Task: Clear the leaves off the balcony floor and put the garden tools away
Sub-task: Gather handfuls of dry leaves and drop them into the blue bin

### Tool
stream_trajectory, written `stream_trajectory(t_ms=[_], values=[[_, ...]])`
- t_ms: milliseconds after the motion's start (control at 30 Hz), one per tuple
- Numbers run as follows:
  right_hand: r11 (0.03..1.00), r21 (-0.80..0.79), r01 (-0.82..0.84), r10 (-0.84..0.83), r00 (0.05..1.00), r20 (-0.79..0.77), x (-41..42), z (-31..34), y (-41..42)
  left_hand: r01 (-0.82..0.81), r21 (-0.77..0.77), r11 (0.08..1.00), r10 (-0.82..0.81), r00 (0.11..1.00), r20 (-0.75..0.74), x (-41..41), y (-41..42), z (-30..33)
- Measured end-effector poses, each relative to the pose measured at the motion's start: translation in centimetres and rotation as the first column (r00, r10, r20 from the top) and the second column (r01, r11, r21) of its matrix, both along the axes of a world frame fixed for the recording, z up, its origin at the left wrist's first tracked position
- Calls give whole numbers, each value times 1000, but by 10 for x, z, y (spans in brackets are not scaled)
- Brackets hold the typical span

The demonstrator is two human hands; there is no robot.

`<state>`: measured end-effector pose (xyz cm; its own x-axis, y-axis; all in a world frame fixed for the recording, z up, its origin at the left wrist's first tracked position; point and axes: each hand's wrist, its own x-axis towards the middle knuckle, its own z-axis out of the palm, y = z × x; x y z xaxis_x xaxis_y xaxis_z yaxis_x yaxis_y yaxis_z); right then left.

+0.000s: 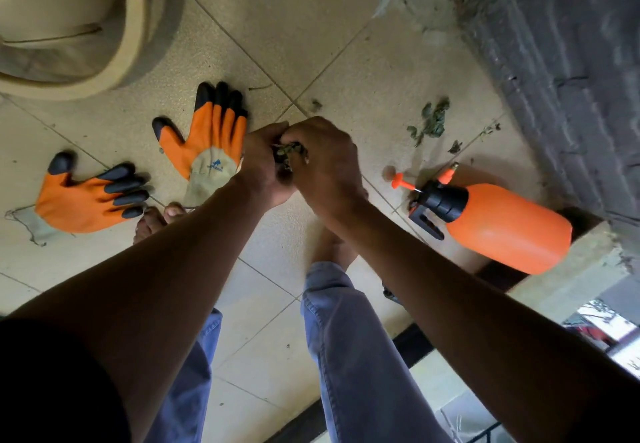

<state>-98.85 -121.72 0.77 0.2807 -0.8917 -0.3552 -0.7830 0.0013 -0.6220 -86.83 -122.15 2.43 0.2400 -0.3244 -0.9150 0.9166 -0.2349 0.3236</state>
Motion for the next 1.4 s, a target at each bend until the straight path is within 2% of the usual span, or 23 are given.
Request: stream_trajectory(t_ms=[33,67,100,200,333,400,500,567,600,633,667,733,767,800,867,933,1033,1100,1200,1400], values=[[998,-35,-47,45,997,-70,3,-4,4,-105,60,993,103,994,29,12,9,-31],[994,-70,-83,73,989,-132,5,-8,6,-140,85,986,135,989,62,22,17,-51],[991,-92,-100,83,981,-173,6,-12,8,-79,-16,997,79,997,23,28,32,-67],[987,-121,-110,82,973,-216,6,-20,12,-13,-123,992,7,999,-50,38,62,-120],[986,-113,-125,93,963,-254,-1,-20,11,10,-69,998,-9,1000,15,49,57,-119],[987,-115,-116,90,974,-208,-8,-11,10,-26,-64,998,23,998,-53,45,61,-120],[973,-219,-77,50,990,-129,-28,2,4,-66,-86,994,54,989,-137,40,61,-121],[966,-258,-8,-30,989,-142,-50,-2,-8,-105,-136,985,66,961,-267,39,65,-129],[966,-256,32,-80,981,-177,-64,-9,-16,-97,-109,989,63,959,-275,34,60,-127],[971,-230,66,-123,963,-241,-81,-17,-26,-62,-106,992,29,956,-291,25,48,-120],[980,-179,87,-145,929,-341,-98,-26,-36,94,-112,989,-122,955,-271,6,32,-107],[993,-37,114,-115,817,-565,-131,-43,-53,433,-140,891,-453,815,-362,-39,12,-81],[989,35,147,-89,757,-647,-146,-50,-61,523,-153,839,-538,751,-383,-55,10,-77],[977,98,191,-67,705,-706,-160,-55,-66,545,-157,823,-557,723,-409,-66,7,-76],[936,201,289,-31,637,-770,-183,-62,-75,486,-135,864,-488,739,-464,-65,6,-75],[877,282,389,-45,651,-758,-198,-67,-81,443,-144,885,-449,727,-520,-64,11,-80],[827,317,464,-182,755,-629,-205,-70,-86,432,-159,888,-445,717,-536,-70,13,-81],[856,281,434,-232,808,-542,-200,-71,-86,442,-151,884,-448,711,-541,-67,13,-82],[914,235,330,-193,865,-462,-187,-73,-88,438,-157,885,-447,708,-546,-64,12,-79],[967,164,195,-115,908,-402,-165,-82,-93,433,-134,891,-432,721,-542,-60,13,-77]])
